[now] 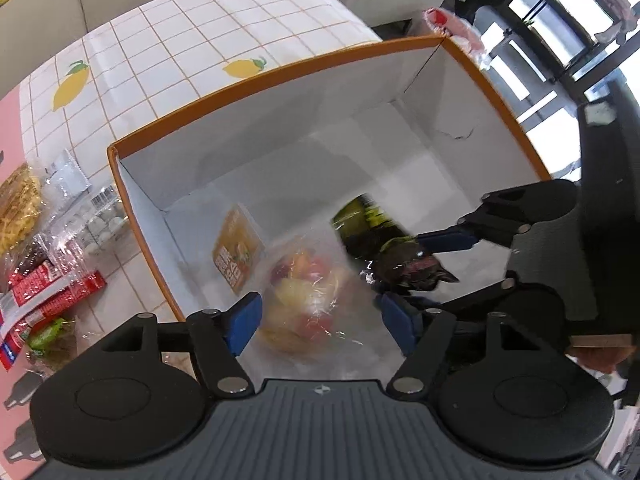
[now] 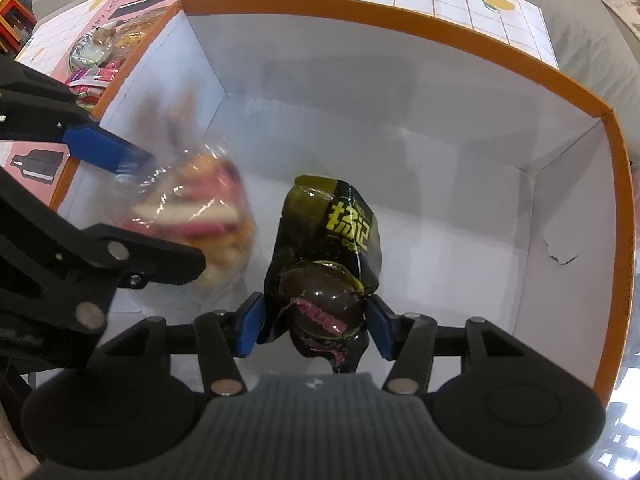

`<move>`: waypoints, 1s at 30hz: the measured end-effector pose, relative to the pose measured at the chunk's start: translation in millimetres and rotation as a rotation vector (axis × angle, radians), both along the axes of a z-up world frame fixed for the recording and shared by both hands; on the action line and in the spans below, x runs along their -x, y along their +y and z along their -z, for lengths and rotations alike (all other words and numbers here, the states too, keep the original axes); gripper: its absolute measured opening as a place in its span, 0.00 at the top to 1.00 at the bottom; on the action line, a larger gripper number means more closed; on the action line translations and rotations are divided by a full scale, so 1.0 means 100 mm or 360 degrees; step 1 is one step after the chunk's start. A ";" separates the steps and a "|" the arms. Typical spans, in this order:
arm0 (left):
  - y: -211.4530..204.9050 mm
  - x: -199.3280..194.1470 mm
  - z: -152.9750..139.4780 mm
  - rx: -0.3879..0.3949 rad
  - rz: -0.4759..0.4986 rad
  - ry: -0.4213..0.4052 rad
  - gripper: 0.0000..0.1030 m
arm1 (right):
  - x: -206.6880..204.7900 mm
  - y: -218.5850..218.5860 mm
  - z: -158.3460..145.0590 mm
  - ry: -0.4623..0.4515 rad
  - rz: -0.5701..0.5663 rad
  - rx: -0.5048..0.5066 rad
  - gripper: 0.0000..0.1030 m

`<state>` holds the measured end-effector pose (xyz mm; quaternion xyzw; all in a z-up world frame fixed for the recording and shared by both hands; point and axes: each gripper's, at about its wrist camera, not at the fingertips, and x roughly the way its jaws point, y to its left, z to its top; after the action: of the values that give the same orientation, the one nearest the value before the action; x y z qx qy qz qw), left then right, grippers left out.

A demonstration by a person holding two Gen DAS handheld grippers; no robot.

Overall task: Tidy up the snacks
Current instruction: 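Carry both bags over the orange box and open both tools to drop them, then move both tools back from the box toward the snack pile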

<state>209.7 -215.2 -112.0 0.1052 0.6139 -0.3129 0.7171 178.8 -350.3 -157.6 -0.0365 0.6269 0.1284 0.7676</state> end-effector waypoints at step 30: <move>1.14 0.77 -1.35 0.0162 -0.0415 -0.0788 0.20 | 0.88 0.37 -1.24 -0.0824 0.0562 -0.0150 0.38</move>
<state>132.5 -101.0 23.2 0.0625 0.4120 -0.2132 0.8837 90.7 -313.7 -33.2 0.0770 0.4007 0.0084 0.9129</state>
